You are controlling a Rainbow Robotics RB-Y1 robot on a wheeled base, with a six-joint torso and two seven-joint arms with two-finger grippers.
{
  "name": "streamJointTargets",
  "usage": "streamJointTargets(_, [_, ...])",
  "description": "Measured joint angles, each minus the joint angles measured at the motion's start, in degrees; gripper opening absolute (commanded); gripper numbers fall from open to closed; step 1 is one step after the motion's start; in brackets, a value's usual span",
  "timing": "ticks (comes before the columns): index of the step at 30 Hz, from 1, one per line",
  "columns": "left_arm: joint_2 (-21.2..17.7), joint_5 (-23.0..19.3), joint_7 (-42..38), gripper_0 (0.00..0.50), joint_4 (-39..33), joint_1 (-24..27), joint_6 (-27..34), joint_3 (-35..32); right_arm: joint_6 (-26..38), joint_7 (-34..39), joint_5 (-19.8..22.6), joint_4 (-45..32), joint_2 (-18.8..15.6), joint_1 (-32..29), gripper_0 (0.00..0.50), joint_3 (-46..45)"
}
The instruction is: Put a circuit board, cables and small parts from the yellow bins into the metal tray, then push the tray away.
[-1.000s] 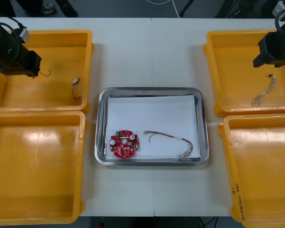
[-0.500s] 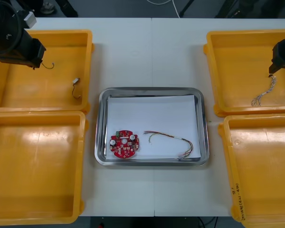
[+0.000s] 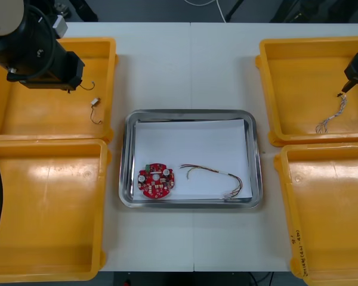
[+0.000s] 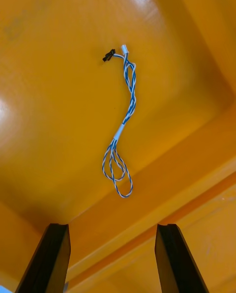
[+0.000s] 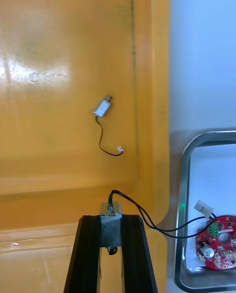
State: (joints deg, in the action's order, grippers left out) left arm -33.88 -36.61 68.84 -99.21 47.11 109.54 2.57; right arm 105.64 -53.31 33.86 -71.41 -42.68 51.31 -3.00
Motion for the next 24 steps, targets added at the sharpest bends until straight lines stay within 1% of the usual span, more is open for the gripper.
streamJointTargets(5, [2.0, 1.7, -3.3, 0.0, -3.2, -0.9, 0.0, 2.6, -4.1, 0.1, -0.9, 3.9, 1.0, 1.0, 0.5, 0.0])
streamJointTargets(14, [5.4, 3.7, -16.8, 0.002, -6.2, -0.9, 0.0, 9.8, -12.6, 1.2, -1.8, 11.2, 1.4, 2.1, 0.5, 0.0])
streamJointTargets(18, [6.3, 4.0, -17.5, 0.0, -6.9, -1.0, -0.1, 12.9, -16.8, 1.2, -1.8, 14.3, 1.4, 2.1, 0.5, 0.0])
streamJointTargets(24, [6.7, 4.6, -18.4, 0.0, -6.9, -1.0, -4.0, 19.0, -21.4, 1.2, -1.8, 18.6, 1.6, 2.2, 0.5, 0.0])
